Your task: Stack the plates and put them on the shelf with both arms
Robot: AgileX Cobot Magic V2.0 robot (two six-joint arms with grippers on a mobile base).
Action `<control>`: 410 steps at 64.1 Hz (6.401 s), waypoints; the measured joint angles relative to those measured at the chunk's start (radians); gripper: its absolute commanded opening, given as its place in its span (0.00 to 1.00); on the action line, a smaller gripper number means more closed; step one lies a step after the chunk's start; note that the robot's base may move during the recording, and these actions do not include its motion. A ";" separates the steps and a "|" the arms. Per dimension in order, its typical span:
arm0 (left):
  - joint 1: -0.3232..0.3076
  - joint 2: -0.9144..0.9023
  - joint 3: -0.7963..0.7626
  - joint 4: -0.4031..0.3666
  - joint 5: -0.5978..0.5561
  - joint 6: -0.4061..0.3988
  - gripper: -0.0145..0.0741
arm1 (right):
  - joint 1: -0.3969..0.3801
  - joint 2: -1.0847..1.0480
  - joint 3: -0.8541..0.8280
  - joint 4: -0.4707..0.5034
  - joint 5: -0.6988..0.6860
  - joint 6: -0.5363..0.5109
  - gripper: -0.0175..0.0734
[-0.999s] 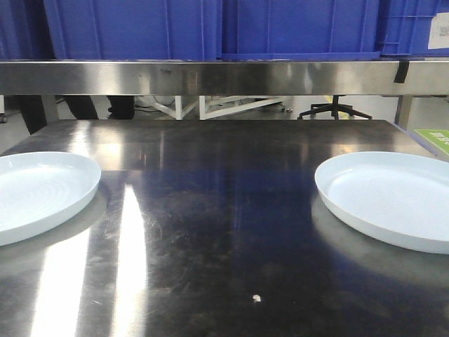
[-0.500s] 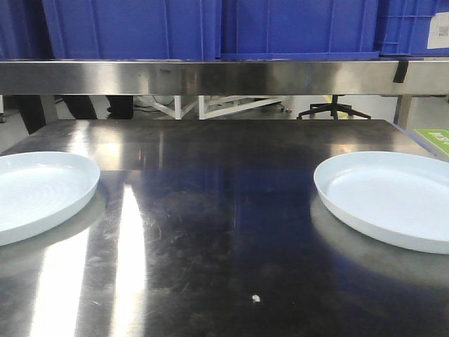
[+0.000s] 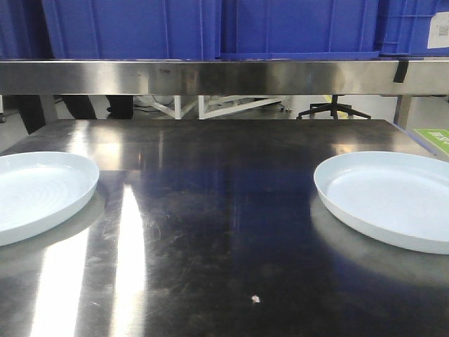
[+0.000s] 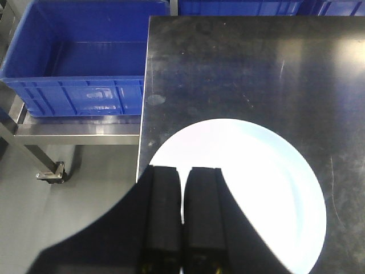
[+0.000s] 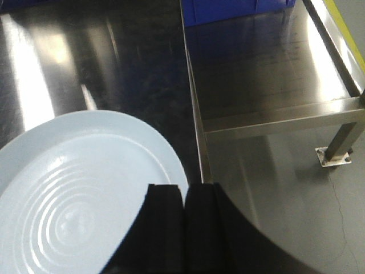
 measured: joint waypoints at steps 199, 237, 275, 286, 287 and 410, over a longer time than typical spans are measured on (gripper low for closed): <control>-0.333 0.710 -0.296 -0.147 -0.234 -0.088 0.28 | 0.000 0.000 0.000 0.000 -0.015 -0.002 0.70; -0.341 0.858 -0.318 -0.170 -0.200 -0.071 0.70 | 0.000 0.000 0.000 0.002 -0.015 -0.002 0.70; -0.171 0.484 -0.405 -0.050 -0.140 -0.078 0.26 | 0.000 0.000 0.000 0.002 -0.015 -0.004 0.70; -0.040 0.342 -0.285 0.024 -0.146 -0.078 0.26 | 0.000 0.000 0.000 0.002 -0.015 -0.004 0.70; -0.025 0.331 -0.269 0.029 -0.148 -0.078 0.26 | 0.000 0.000 0.000 0.002 -0.015 -0.004 0.70; 0.020 -0.098 0.376 0.049 -0.367 -0.081 0.26 | 0.000 0.024 0.000 0.002 0.053 -0.004 0.68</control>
